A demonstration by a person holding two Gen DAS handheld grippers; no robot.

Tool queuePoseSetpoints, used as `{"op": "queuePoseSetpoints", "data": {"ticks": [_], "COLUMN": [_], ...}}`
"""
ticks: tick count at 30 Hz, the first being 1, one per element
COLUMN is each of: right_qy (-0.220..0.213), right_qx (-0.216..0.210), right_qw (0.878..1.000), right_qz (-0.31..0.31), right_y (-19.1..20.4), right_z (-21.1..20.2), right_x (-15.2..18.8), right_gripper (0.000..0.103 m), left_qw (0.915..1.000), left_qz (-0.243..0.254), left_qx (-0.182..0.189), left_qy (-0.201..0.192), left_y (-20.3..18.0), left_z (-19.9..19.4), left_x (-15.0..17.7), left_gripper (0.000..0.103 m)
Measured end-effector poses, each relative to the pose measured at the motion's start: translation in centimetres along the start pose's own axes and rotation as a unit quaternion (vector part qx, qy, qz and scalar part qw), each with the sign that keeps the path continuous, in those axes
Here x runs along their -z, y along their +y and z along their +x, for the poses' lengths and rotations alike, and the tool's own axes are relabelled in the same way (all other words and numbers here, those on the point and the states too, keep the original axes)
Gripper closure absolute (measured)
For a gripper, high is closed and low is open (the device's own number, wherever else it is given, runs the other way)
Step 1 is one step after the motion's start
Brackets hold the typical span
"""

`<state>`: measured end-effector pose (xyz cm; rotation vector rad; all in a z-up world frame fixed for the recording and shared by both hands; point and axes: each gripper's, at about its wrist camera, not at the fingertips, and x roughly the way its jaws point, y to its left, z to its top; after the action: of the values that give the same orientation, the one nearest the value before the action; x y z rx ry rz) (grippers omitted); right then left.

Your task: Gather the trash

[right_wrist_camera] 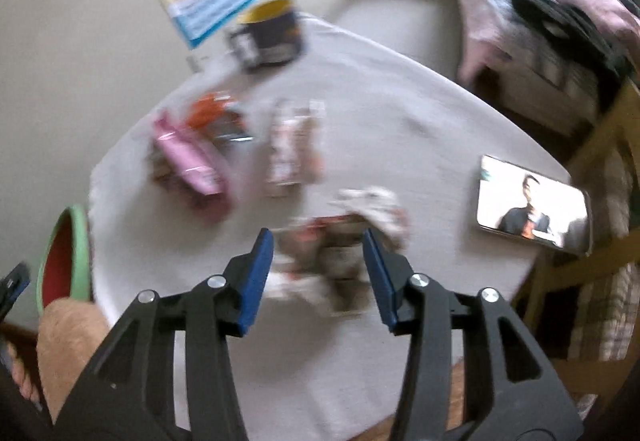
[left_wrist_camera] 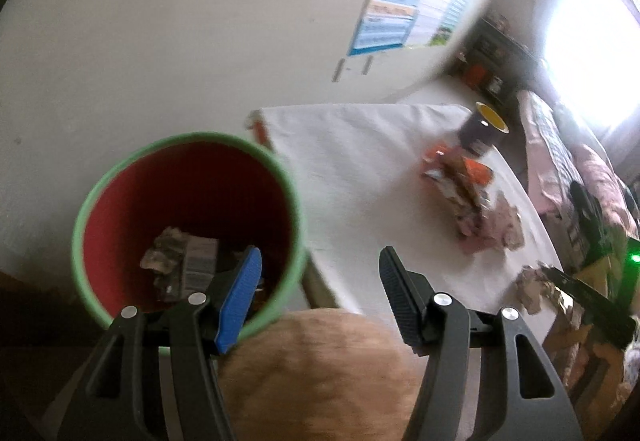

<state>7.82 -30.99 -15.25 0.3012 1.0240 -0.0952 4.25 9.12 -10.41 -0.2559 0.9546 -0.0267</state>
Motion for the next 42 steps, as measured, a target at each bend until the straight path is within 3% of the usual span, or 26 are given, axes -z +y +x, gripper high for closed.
{"op": "queuePoseSetpoints", "data": {"ticks": [2,7,10,11,14,21,24,28,30,33,36,37,42], "right_qy": [0.01,0.035,0.024,0.018,0.013,0.008,0.001,-0.008,-0.004,0.001,0.007,0.01,0.018], "right_qx": [0.002,-0.029,-0.043,-0.044,-0.066,-0.128,-0.132,-0.135,-0.138,-0.143,-0.145,-0.146,-0.148], "right_qw": [1.0,0.998,0.998,0.998,0.996,0.991,0.991,0.991,0.99,0.99,0.989,0.989,0.988], "right_qz": [0.022,0.051,0.048,0.045,0.053,0.039,0.025,0.01,0.01,0.015,0.022,0.024,0.028], "right_y": [-1.5,-2.7,-3.0,-3.2,-3.8,-2.5,-1.9,-1.4,-1.4,-1.7,-2.0,-2.0,-2.0], "right_z": [1.0,3.5,3.4,3.0,2.0,-0.5,-1.0,-1.4,-1.1,-0.8,-0.4,-0.2,0.2], "right_x": [0.5,1.2,1.5,1.6,2.2,6.2,6.4,6.6,6.7,6.6,6.6,6.6,6.6], "right_gripper": [0.043,0.041,0.064,0.085,0.094,0.094,0.094,0.094,0.094,0.094,0.094,0.094,0.094], "left_qw": [0.9999,0.9988,0.9977,0.9971,0.9958,0.9972,0.9983,0.9972,0.9973,0.9955,0.9953,0.9953,0.9921], "left_qz": [0.014,0.04,0.055,0.058,0.07,0.04,0.024,-0.011,-0.008,0.001,0.002,0.005,0.002], "left_qx": [0.004,0.02,0.033,0.039,0.051,0.047,0.026,0.039,0.038,0.026,0.027,0.027,0.072], "left_qy": [0.004,0.017,0.024,0.027,0.032,0.043,0.047,0.062,0.063,0.091,0.093,0.093,0.103], "left_y": [-1.5,-5.3,-8.1,-9.1,-12.0,-16.6,-17.7,-18.1,-18.6,-19.1,-18.9,-18.8,-17.3], "left_z": [0.2,1.0,2.0,2.5,4.5,10.9,13.5,15.6,16.4,18.0,18.0,17.9,16.0], "left_x": [0.0,-0.2,-0.5,-0.6,-1.0,-3.5,-4.2,-4.5,-4.4,-3.8,-3.4,-3.3,-3.3], "left_gripper": [0.044,0.043,0.042,0.04,0.038,0.038,0.038,0.038,0.03,0.03,0.038,0.055,0.08]}}
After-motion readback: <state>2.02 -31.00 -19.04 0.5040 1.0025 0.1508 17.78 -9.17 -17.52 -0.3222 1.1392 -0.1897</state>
